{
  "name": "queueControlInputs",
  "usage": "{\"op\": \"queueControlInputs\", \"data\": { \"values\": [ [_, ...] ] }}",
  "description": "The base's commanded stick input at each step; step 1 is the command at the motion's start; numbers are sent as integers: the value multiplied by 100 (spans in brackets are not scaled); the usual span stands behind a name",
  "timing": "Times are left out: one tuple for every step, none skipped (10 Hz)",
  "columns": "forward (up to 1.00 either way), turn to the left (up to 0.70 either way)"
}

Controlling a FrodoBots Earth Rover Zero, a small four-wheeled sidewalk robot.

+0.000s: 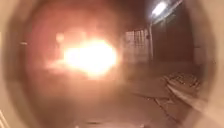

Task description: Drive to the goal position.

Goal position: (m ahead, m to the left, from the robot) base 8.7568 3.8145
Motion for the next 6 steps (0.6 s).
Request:
{"op": "queueControlInputs", "data": {
  "values": [
    [0,0],
    [0,0],
    [0,0],
    [1,0],
    [18,0],
    [35,0]
  ]
}}
